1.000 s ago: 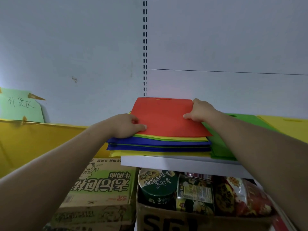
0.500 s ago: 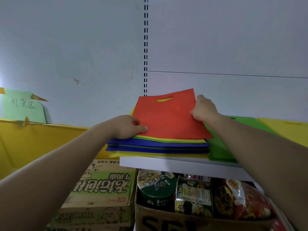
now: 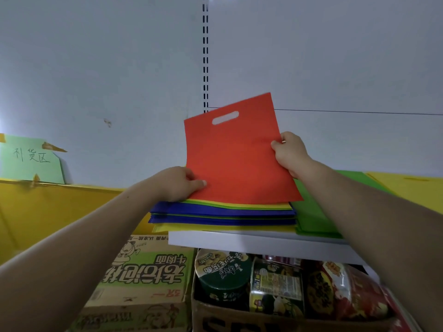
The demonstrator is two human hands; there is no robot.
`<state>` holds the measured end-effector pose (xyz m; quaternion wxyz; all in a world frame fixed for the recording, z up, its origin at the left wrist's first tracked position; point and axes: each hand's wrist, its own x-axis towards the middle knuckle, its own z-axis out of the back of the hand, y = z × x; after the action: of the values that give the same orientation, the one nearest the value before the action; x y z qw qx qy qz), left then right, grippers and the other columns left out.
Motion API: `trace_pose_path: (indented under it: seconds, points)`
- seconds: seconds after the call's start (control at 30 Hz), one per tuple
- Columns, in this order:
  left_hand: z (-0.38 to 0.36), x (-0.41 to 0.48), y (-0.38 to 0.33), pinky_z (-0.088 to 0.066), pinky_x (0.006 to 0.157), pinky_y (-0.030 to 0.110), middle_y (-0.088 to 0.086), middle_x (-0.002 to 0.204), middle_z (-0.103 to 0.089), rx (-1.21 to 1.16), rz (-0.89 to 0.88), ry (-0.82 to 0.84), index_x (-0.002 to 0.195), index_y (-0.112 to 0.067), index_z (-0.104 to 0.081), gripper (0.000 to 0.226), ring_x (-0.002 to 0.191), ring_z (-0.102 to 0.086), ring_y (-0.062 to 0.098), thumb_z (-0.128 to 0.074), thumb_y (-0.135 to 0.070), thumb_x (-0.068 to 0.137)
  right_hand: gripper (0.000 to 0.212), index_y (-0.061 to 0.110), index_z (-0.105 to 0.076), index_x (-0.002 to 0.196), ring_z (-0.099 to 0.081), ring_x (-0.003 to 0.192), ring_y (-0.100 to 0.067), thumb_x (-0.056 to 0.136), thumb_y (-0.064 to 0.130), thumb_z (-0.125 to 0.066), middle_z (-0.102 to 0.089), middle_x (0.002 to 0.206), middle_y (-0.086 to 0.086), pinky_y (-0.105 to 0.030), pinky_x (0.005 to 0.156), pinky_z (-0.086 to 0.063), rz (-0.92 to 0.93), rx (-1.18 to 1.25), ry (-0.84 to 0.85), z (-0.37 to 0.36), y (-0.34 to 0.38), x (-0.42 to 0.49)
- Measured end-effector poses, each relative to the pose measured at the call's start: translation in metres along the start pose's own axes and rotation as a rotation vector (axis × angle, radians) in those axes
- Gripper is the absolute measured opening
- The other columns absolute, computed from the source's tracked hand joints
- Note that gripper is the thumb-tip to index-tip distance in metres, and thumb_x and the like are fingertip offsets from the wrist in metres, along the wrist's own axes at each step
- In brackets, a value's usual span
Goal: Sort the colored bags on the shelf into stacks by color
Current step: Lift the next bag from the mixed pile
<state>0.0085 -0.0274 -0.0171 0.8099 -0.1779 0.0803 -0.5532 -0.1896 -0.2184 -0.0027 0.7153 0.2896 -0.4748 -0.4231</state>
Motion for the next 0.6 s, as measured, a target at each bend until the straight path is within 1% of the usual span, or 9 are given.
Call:
trace_pose_path:
  seconds: [0.1,0.17,0.23,0.3,0.37,0.4,0.47,0.53,0.6]
  points:
    - [0.001,0.001,0.003,-0.037,0.097,0.031,0.008,0.14,-0.045,-0.164,0.032,-0.116,0.138,-0.02,-0.039,0.059,0.122,-0.047,0.026,-0.057,-0.046,0.089,0.01,0.012,-0.056,0.1,-0.059,0.083,-0.022,0.095,0.018,-0.049,-0.06,0.098,-0.009,-0.038,0.078,-0.052,-0.016,0.198,-0.005,0.004,0.005,-0.001]
    - [0.003,0.003,0.006,-0.041,0.1,0.034,0.01,0.139,-0.045,-0.332,0.038,-0.173,0.143,-0.02,-0.031,0.067,0.119,-0.05,0.028,-0.063,-0.036,0.087,0.01,0.012,-0.055,0.101,-0.059,0.082,-0.02,0.097,0.018,-0.049,-0.06,0.098,-0.007,-0.037,0.078,-0.053,-0.037,0.304,-0.005,0.008,0.009,-0.001]
    - [0.005,0.005,0.007,-0.046,0.097,0.04,0.011,0.129,-0.053,-0.49,0.033,-0.232,0.143,-0.02,-0.03,0.069,0.108,-0.056,0.029,-0.067,-0.025,0.086,0.008,0.013,-0.055,0.098,-0.059,0.082,-0.02,0.097,0.019,-0.049,-0.06,0.097,-0.007,-0.038,0.078,-0.053,-0.055,0.368,-0.013,0.009,0.012,0.0]
    - [0.007,0.005,0.006,-0.049,0.088,0.039,0.007,0.112,-0.058,-0.575,0.013,-0.311,0.142,-0.021,-0.031,0.067,0.1,-0.058,0.028,-0.066,-0.014,0.086,0.009,0.015,-0.055,0.09,-0.059,0.082,-0.021,0.096,0.019,-0.05,-0.06,0.098,-0.009,-0.039,0.079,-0.053,-0.054,0.383,-0.037,0.008,0.012,0.001]
    - [0.009,0.004,0.004,-0.049,0.079,0.036,-0.002,0.095,-0.054,-0.604,-0.02,-0.384,0.141,-0.022,-0.032,0.065,0.094,-0.058,0.026,-0.063,-0.007,0.086,0.012,0.018,-0.055,0.085,-0.059,0.082,-0.021,0.096,0.02,-0.051,-0.061,0.098,-0.009,-0.039,0.079,-0.053,-0.046,0.383,-0.059,0.007,0.012,0.002]
    - [0.01,0.003,0.003,-0.049,0.078,0.035,-0.005,0.091,-0.051,-0.607,-0.037,-0.41,0.141,-0.022,-0.032,0.064,0.093,-0.057,0.025,-0.061,-0.005,0.087,0.011,0.019,-0.055,0.086,-0.06,0.083,-0.02,0.096,0.02,-0.05,-0.062,0.098,-0.008,-0.038,0.079,-0.053,-0.042,0.379,-0.068,0.008,0.012,0.002]
    - [0.012,0.001,0.0,-0.049,0.078,0.036,-0.008,0.088,-0.048,-0.609,-0.065,-0.438,0.141,-0.023,-0.032,0.064,0.087,-0.056,0.021,-0.06,-0.004,0.087,0.008,0.017,-0.056,0.092,-0.06,0.085,-0.02,0.096,0.021,-0.05,-0.062,0.098,-0.005,-0.037,0.079,-0.053,-0.035,0.363,-0.087,0.009,0.013,0.0]
    - [0.012,0.0,-0.003,-0.048,0.076,0.034,-0.01,0.087,-0.047,-0.604,-0.095,-0.453,0.141,-0.024,-0.032,0.062,0.079,-0.054,0.013,-0.058,-0.004,0.087,0.01,0.015,-0.056,0.099,-0.061,0.086,-0.021,0.096,0.022,-0.05,-0.062,0.101,-0.007,-0.037,0.079,-0.053,-0.024,0.338,-0.124,0.013,0.013,-0.001]
    - [0.012,-0.001,-0.008,-0.047,0.075,0.034,-0.013,0.087,-0.047,-0.606,-0.132,-0.462,0.14,-0.025,-0.033,0.061,0.079,-0.054,0.011,-0.057,-0.004,0.088,0.013,0.014,-0.057,0.103,-0.06,0.084,-0.02,0.095,0.022,-0.05,-0.062,0.101,-0.006,-0.034,0.074,-0.051,-0.006,0.304,-0.181,0.018,0.014,-0.004]
